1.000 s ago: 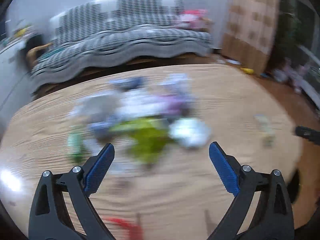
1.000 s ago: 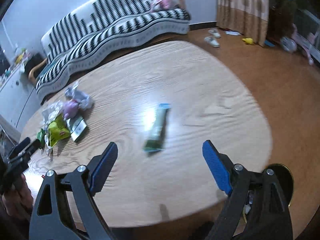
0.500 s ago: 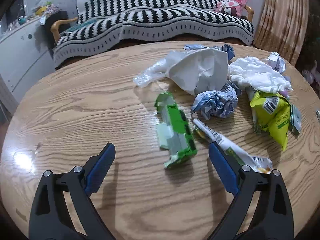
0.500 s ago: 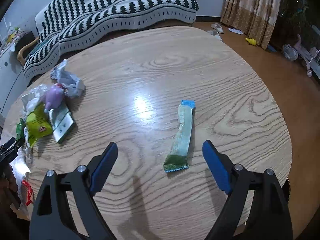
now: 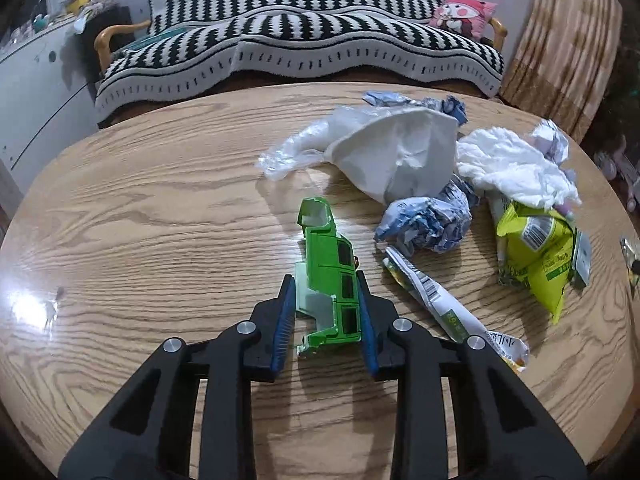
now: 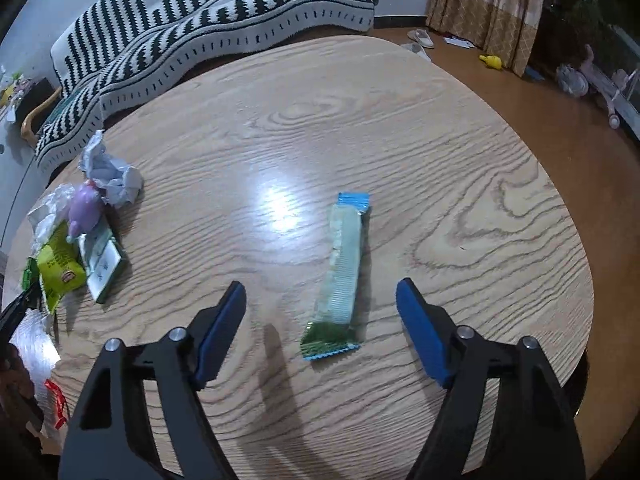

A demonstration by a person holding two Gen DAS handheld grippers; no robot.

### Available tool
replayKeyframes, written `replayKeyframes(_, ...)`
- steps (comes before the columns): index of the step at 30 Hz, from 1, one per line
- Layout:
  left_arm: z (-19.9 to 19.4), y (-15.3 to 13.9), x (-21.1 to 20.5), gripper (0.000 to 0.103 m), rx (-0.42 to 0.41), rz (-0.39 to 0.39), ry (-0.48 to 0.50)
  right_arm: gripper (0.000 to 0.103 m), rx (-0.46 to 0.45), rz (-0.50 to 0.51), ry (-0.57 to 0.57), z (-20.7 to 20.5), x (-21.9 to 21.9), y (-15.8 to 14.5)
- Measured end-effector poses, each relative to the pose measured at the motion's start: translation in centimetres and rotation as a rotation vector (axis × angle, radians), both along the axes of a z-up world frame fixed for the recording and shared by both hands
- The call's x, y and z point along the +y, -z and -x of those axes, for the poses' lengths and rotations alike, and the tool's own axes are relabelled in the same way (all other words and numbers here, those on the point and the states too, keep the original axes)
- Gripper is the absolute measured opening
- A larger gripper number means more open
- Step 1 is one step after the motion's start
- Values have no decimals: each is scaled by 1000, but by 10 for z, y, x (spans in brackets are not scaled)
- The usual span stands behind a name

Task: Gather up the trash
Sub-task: 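Grasp the green toy truck with left tool while right tool grasps the green snack bar wrapper, then carry both items over the bin and open both tools to drop them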

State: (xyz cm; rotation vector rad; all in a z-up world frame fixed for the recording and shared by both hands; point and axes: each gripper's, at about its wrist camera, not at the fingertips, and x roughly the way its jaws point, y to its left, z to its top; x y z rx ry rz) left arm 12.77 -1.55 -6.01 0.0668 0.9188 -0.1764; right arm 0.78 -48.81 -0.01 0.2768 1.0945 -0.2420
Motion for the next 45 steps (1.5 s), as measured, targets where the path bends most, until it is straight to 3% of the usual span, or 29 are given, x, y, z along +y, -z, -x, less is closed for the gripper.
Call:
replayKeyframes(4,6,-11,-2,28,-18,4,-11,63,33,16,6,-3,-5,9)
replayKeyframes(6,11,-19,-8,28,-27,14,-2,47,36,41,3,-2,-4,8)
replayKeyframes(7,14,-22,-11,28,-31,13,2,26,35,45,-5,-2,-3,8)
replayKeyframes(8,18,-27,-16,28,-36,12,9,20,41,43,-17,-1,-3,7)
replayKeyframes(10,26,-35,-27,28,-55,14,25,19,32,20,-28,3,-3,4)
replayKeyframes(14,44,-49,-59,28,-78,41,86,19,-15,66,-45,21,1,-13)
replayKeyframes(19,73,-60,-125,28,-97,51,209,19,-61,66,-26,52,-16,-32)
replayKeyframes(28,137,-65,-270,28,-110,87,462,19,-106,110,110,143,-99,-50)
replayKeyframes(37,227,-55,-412,28,-83,168,724,19,-59,86,304,251,-200,-19)
replayKeyframes(45,282,-31,-489,28,-42,153,875,19,77,-28,403,316,-258,41)
